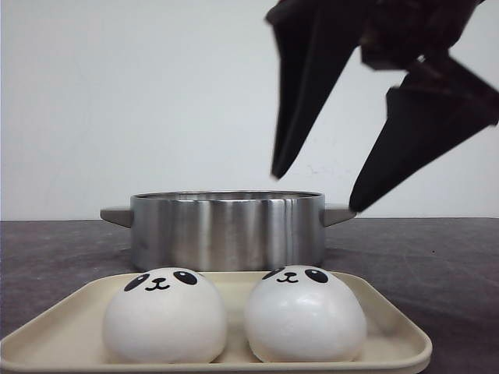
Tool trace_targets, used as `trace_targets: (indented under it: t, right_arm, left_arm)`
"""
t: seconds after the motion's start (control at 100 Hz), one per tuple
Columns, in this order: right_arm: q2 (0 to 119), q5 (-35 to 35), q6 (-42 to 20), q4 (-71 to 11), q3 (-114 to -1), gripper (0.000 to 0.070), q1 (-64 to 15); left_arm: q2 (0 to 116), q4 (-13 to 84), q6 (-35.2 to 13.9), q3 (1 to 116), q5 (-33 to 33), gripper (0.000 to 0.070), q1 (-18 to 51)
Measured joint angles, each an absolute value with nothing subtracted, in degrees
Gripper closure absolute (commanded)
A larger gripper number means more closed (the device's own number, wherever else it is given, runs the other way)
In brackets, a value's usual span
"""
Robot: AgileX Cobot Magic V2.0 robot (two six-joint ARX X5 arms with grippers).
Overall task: Steam buns
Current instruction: 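Lower the right gripper and grasp the nearer panda bun on its side, then lift the bun with the right gripper and release it into the pot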
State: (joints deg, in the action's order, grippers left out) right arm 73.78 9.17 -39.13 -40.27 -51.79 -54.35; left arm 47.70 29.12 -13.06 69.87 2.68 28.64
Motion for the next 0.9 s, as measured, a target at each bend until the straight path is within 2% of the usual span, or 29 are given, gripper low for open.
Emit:
trace_targets:
  t: [0.4, 0.44, 0.45, 0.47, 0.48, 0.5, 0.69, 0.77, 0.9]
  right_arm:
    - [85.4, 7.5, -39.3, -35.9, -52.2, 0.0331, -54.7]
    - [86.1, 7.5, -39.4, -34.8, -52.4, 0.041, -54.7]
    - [86.2, 7.5, -39.4, -34.5, -52.5, 0.0467, -54.7]
    - [86.5, 7.5, -39.4, -34.1, -52.6, 0.0534, -54.7]
    - [86.6, 7.5, -39.4, -33.9, -52.6, 0.0606, -54.7]
    - [86.9, 7.5, -39.5, -33.7, -52.6, 0.07, -54.7]
    - [87.6, 7.2, -38.9, -32.7, -52.9, 0.0691, -54.7]
    - [86.9, 4.7, -38.8, -33.9, -54.2, 0.0691, -54.7]
    - [82.1, 1.1, -37.1, -35.4, -61.7, 0.0693, -54.7]
  left_arm:
    - [45.3, 35.5, -13.1, 69.9, 2.7, 0.015, 28.6]
    - [45.5, 35.7, -13.0, 69.9, 2.7, 0.015, 28.6]
    - [45.5, 35.8, -13.0, 69.9, 2.7, 0.015, 28.6]
    - [45.5, 35.8, -13.0, 69.9, 2.7, 0.015, 28.6]
    - [45.5, 35.8, -13.0, 69.9, 2.7, 0.015, 28.6]
    - [45.5, 35.8, -13.0, 69.9, 2.7, 0.015, 28.6]
    - [45.4, 35.4, -13.0, 69.9, 2.7, 0.015, 28.6]
    - [45.4, 35.4, -13.0, 69.9, 2.7, 0.015, 28.6]
    - [45.4, 35.4, -13.0, 69.9, 2.7, 0.015, 28.6]
